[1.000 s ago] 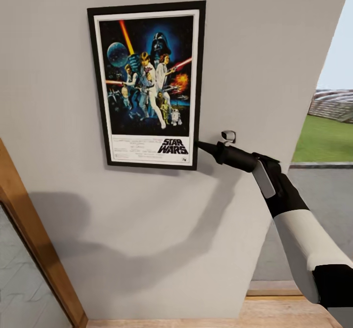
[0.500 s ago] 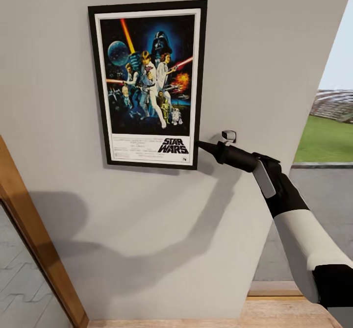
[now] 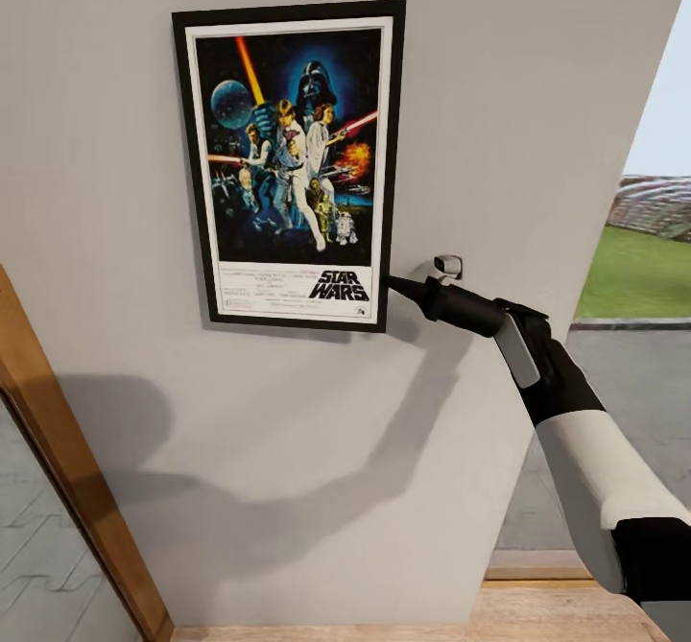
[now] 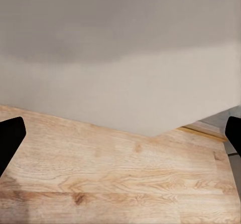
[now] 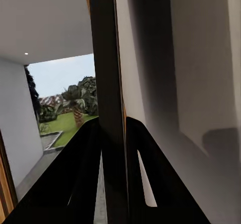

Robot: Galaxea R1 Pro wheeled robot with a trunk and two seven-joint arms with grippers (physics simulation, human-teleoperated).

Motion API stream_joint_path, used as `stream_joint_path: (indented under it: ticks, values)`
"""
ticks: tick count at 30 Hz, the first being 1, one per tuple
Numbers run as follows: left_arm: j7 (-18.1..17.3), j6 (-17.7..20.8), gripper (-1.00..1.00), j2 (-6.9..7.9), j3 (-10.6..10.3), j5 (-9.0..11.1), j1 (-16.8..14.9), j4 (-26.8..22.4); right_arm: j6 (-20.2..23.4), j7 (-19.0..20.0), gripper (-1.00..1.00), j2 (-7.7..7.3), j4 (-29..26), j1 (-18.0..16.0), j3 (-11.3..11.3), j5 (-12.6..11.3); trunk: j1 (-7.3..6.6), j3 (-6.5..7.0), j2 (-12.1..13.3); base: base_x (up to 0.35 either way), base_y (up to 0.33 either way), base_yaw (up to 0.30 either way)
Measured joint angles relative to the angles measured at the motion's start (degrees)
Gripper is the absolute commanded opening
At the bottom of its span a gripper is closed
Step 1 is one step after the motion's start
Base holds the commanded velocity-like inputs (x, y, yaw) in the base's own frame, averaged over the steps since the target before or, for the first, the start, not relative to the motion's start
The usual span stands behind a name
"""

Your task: Pick up the poster from the kitchen countertop and hang it on one of the wall nails in the kitchen.

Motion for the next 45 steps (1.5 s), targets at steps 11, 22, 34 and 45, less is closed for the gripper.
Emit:
stream_joint_path:
  ticks: [11, 22, 34, 45]
  values:
    - [-0.03, 0.0, 1.0, 0.0, 0.03, -0.01, 0.0, -0.02, -0.54, -0.11, -1.0, -0.03, 0.15, -0.01, -0.04, 1.18, 0.02, -0.01, 0.03, -0.082, 0.051, 0.0]
    - [0.02, 0.0, 1.0, 0.0, 0.03, -0.02, 0.0, -0.01, -0.54, -0.04, -1.0, -0.03, 0.15, -0.01, -0.04, 1.19, 0.01, -0.01, 0.03, -0.014, 0.009, 0.0]
    - [0.04, 0.0, 1.0, 0.0, 0.03, -0.02, 0.0, -0.01, -0.61, 0.08, -1.0, -0.03, 0.2, 0.07, -0.16, 1.19, 0.01, -0.01, 0.03, -0.056, 0.0, 0.0]
    - [0.05, 0.0, 1.0, 0.0, 0.03, 0.04, 0.0, 0.0, -0.71, 0.37, -1.0, -0.04, 0.32, 0.15, -0.37, 1.19, 0.01, -0.01, 0.03, -0.002, 0.0, 0.0]
